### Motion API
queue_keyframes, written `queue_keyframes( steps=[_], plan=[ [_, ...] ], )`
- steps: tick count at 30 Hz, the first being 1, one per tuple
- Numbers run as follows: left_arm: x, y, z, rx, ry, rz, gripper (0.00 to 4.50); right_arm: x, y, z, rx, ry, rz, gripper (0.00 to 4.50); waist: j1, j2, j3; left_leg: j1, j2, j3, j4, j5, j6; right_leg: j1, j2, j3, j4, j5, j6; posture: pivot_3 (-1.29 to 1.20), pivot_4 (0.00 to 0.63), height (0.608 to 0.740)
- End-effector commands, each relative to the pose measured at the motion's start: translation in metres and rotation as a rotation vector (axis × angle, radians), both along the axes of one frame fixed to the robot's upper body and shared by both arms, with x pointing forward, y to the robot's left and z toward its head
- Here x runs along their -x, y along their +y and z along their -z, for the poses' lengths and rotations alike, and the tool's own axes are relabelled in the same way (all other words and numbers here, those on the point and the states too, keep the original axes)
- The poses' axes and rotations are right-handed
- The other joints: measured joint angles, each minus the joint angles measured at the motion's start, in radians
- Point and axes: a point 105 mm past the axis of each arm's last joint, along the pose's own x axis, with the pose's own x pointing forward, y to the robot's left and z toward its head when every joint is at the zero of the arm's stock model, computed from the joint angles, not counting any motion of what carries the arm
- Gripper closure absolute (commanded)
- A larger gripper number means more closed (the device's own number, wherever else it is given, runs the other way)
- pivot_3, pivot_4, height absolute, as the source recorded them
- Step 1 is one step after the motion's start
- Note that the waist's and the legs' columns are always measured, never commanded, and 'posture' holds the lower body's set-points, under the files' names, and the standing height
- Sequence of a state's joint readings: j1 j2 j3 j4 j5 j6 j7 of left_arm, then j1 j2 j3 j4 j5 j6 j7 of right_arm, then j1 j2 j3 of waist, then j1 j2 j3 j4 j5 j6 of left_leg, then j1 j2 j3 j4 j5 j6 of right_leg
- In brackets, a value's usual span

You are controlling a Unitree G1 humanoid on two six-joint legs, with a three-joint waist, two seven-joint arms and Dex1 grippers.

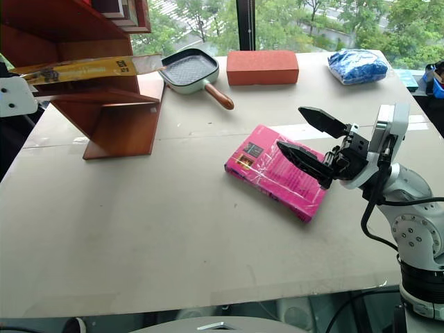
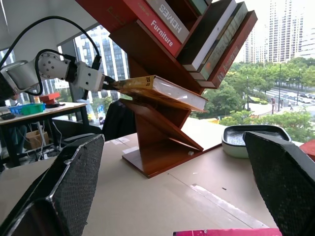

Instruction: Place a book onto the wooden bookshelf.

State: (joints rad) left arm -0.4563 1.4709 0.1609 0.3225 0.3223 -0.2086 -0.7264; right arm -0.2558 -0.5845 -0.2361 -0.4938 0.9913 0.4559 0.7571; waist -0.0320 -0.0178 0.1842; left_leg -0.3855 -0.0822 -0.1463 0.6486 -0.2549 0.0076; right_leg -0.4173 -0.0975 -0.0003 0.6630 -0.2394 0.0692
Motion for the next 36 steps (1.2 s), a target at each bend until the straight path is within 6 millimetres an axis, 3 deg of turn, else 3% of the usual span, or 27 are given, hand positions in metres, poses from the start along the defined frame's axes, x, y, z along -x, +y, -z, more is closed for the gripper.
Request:
queue_keyframes(
  steps=[1, 6, 10, 14, 18, 24, 27, 30, 32, 36],
  plan=[
    [0.009, 0.004, -0.026, -0.011, -0.074, -0.012, 4.11, 0.006, 0.0, -0.009, -0.006, -0.051, -0.002, 0.0, -0.003, 0.0, 0.0, 0.0, 0.0, 0.0, 0.0, 0.0, 0.0, 0.0, 0.0, 0.0, 0.0, 0.0, 0.0, 0.0, 0.15, 0.74],
    [0.012, 0.008, -0.032, 0.004, -0.112, -0.034, 1.98, 0.005, -0.001, -0.009, -0.004, -0.047, -0.001, 0.0, -0.009, 0.0, 0.0, 0.0, 0.0, 0.0, 0.0, 0.0, 0.0, 0.0, 0.0, 0.0, 0.0, 0.0, 0.0, 0.0, 0.15, 0.74],
    [0.008, -0.014, -0.038, 0.184, -0.187, 0.066, 0.02, 0.002, -0.004, -0.009, 0.002, -0.039, 0.003, 0.0, -0.008, 0.0, 0.0, 0.0, 0.0, 0.0, 0.001, 0.0, 0.0, 0.0, 0.0, 0.0, 0.001, 0.0, 0.0, 0.0, 0.15, 0.74],
    [0.016, -0.018, -0.041, 0.308, -0.19, 0.077, 0.02, -0.002, -0.011, -0.006, 0.031, -0.029, 0.01, 0.0, -0.009, 0.0, 0.0, 0.0, 0.0, 0.0, 0.002, 0.0, 0.0, 0.0, 0.0, 0.001, 0.001, 0.0, 0.0, 0.0, 0.15, 0.74],
    [0.032, -0.027, -0.027, 0.514, -0.092, 0.121, 0.02, -0.005, -0.018, 0.002, 0.073, -0.009, 0.015, 0.0, -0.013, 0.001, 0.0, 0.001, 0.001, 0.002, 0.002, 0.0, 0.0, 0.0, 0.001, 0.004, 0.001, 0.001, 0.0, 0.0, 0.15, 0.74],
    [0.066, -0.035, -0.012, 0.682, 0.034, 0.132, 0.02, -0.009, -0.026, 0.012, 0.099, 0.013, 0.016, 0.0, -0.01, 0.001, 0.0, 0.001, 0.003, 0.003, 0.001, 0.0, 0.0, 0.0, 0.003, 0.004, 0.0, 0.001, 0.0, 0.0, 0.15, 0.74],
    [0.069, -0.057, -0.008, 0.795, 0.061, 0.217, 0.02, -0.01, -0.028, 0.019, 0.113, 0.027, 0.021, 0.0, -0.004, 0.001, 0.0, 0.002, 0.003, 0.003, 0.002, 0.0, 0.0, 0.001, 0.002, 0.004, 0.0, 0.001, 0.0, 0.0, 0.15, 0.74],
    [0.07, -0.095, -0.003, 1.035, 0.122, 0.398, 0.02, -0.008, -0.035, 0.038, 0.168, 0.055, 0.047, 0.0, 0.008, 0.001, -0.001, 0.002, 0.004, 0.002, 0.003, 0.0, 0.0, 0.002, 0.002, 0.003, 0.0, 0.001, -0.001, 0.0, 0.15, 0.74],
    [0.073, -0.115, 0.018, 1.247, 0.214, 0.478, 0.02, -0.005, -0.042, 0.06, 0.232, 0.089, 0.076, 0.0, 0.015, 0.001, -0.001, 0.002, 0.004, 0.002, 0.004, 0.0, 0.0, 0.003, 0.003, 0.002, 0.0, 0.002, -0.001, 0.0, 0.15, 0.74],
    [0.072, -0.118, 0.102, 1.393, 0.339, 0.29, 0.02, 0.007, -0.057, 0.099, 0.316, 0.147, 0.161, 0.0, 0.012, 0.005, -0.004, 0.006, 0.005, 0.006, 0.003, 0.0, 0.0, 0.005, 0.003, 0.008, 0.0, 0.003, -0.001, 0.0, 0.15, 0.74]
  ],
)
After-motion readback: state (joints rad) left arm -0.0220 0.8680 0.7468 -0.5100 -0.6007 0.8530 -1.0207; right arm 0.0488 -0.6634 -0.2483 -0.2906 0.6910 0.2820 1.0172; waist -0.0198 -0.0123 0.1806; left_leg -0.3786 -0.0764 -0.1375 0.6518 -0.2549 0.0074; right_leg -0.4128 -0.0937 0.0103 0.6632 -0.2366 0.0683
